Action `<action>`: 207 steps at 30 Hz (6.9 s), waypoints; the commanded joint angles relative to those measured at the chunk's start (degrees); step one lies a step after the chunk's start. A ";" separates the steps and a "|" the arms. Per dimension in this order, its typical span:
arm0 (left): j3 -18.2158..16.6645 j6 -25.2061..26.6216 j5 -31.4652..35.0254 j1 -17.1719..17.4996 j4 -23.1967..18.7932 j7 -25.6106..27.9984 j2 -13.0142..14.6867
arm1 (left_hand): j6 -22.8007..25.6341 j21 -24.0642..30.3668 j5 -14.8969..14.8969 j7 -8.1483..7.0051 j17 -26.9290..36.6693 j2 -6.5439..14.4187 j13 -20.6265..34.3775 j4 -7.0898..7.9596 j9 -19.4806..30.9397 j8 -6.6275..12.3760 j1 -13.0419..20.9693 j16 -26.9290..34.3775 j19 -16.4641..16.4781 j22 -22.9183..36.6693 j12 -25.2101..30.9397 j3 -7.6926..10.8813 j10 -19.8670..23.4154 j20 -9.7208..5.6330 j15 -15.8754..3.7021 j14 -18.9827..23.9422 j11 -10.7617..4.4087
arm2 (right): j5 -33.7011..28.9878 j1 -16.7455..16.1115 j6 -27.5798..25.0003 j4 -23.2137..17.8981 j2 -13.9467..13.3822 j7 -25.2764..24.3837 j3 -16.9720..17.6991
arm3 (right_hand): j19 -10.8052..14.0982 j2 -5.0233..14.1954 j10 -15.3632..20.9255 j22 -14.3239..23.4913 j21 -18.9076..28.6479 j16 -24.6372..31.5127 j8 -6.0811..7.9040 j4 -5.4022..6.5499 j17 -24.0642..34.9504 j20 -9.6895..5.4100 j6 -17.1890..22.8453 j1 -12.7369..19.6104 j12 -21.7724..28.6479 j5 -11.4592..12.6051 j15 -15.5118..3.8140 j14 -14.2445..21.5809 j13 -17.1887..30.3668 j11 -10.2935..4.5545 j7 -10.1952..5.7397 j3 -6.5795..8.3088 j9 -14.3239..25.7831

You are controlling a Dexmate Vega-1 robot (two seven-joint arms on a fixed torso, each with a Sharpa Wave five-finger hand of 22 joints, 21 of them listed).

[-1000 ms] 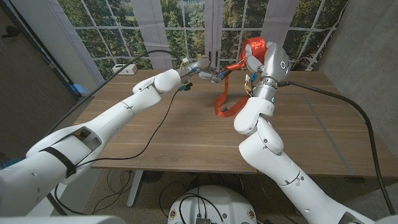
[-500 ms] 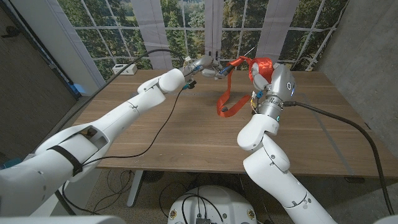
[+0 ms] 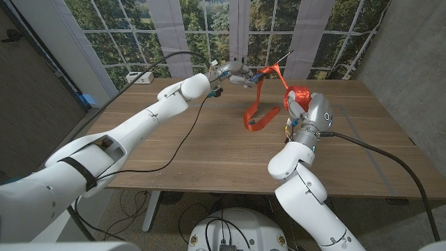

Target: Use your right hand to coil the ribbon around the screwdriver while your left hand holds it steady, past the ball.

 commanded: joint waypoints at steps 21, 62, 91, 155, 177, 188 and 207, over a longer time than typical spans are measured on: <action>1.43 0.57 0.48 -2.26 0.16 -3.20 -0.14 | 10.36 0.20 0.27 -4.16 0.04 5.50 5.44 -1.92 1.31 -0.23 5.68 -0.27 0.23 0.04 0.25 5.09 10.37 0.32 -2.75 2.11 -9.83 | 9.58 -4.02 -6.08 3.86 3.32 -6.96 5.65 | -0.11 3.38 7.75 0.17 1.02 0.04 6.06 -1.29 -0.66 0.14 13.80 4.21 6.32 -0.02 -6.24 4.31 6.36 -2.52 -1.25 6.02 7.12; -0.21 -0.36 -1.52 -0.13 -7.65 -11.66 5.28 | 10.26 0.08 0.31 -4.21 0.10 5.54 5.67 -1.84 1.63 -0.57 5.59 -0.40 -0.03 0.03 -0.18 5.09 10.21 0.29 -2.73 1.91 -9.57 | 17.84 11.97 5.78 19.33 -2.18 -5.55 8.33 | -0.33 4.76 6.83 0.07 2.03 1.23 5.33 -0.92 -3.36 -0.44 13.05 4.21 5.31 -0.91 -6.83 3.15 6.09 -2.78 -1.89 3.94 7.56; -2.80 -7.92 -9.20 1.12 -5.63 -18.92 7.88 | 10.12 0.03 0.37 -4.31 0.18 5.54 5.83 -1.78 1.88 -0.77 5.50 -0.62 -0.26 0.05 -0.41 5.19 10.26 0.23 -2.74 1.44 -9.62 | 20.58 26.28 3.09 29.32 -9.15 0.82 6.09 | -0.99 5.67 6.02 0.00 2.22 1.95 4.90 -0.67 -3.99 -0.94 12.50 4.08 4.98 -1.29 -7.47 1.99 6.26 -3.37 -2.30 2.85 7.45; 0.55 -6.16 -6.83 -2.98 -1.25 -26.57 6.90 | 10.01 0.11 0.30 -4.01 0.37 5.77 6.13 -1.82 1.86 -1.36 5.55 -0.70 -0.75 0.09 -0.92 5.24 10.18 0.52 -2.77 1.12 -9.44 | 12.61 42.04 10.58 21.71 -15.28 18.68 -6.41 | -1.70 6.53 5.52 -0.07 2.31 2.71 4.68 -0.82 -4.39 -1.32 12.14 4.22 4.71 -1.54 -7.62 1.23 6.06 -3.61 -2.50 1.86 7.32; -0.97 -3.54 -4.70 -0.64 -1.13 -15.61 5.18 | 10.21 0.26 0.22 -4.10 0.30 5.73 6.17 -1.84 1.78 -1.50 5.58 -0.61 -0.37 0.06 -1.01 5.10 10.37 0.42 -2.74 1.36 -9.43 | 7.46 38.54 7.13 17.71 -10.26 16.58 -6.32 | -1.28 6.33 5.84 -0.08 2.55 2.34 4.72 -0.97 -4.64 -1.20 12.44 4.41 4.86 -1.50 -7.43 1.64 6.03 -3.48 -2.30 2.13 7.31; -1.84 -2.11 -4.84 0.43 -1.42 -10.84 4.02 | 10.40 0.30 0.21 -4.07 0.15 5.65 6.07 -1.91 1.76 -1.49 5.64 -0.50 -0.14 0.03 -1.03 5.03 10.69 0.37 -2.80 1.81 -9.52 | 5.56 32.69 6.46 12.55 -10.16 12.56 -5.09 | -0.97 6.07 6.05 -0.08 2.71 2.25 4.72 -0.99 -4.31 -0.99 12.63 4.36 4.86 -1.46 -7.28 1.92 5.90 -3.15 -2.08 2.40 7.34; -0.87 -1.80 -5.00 -0.68 -0.11 -9.24 2.25 | 10.59 0.31 0.17 -3.96 0.14 5.57 6.13 -2.01 1.62 -1.62 5.77 -0.41 -0.01 0.02 -1.14 4.92 10.71 0.40 -2.72 2.04 -9.50 | -1.76 21.54 3.44 4.98 -10.92 6.94 -5.30 | -0.71 5.86 6.33 -0.08 2.89 2.22 4.73 -1.07 -4.34 -0.74 12.82 4.48 4.95 -1.35 -7.31 2.49 5.85 -3.04 -2.04 2.69 7.57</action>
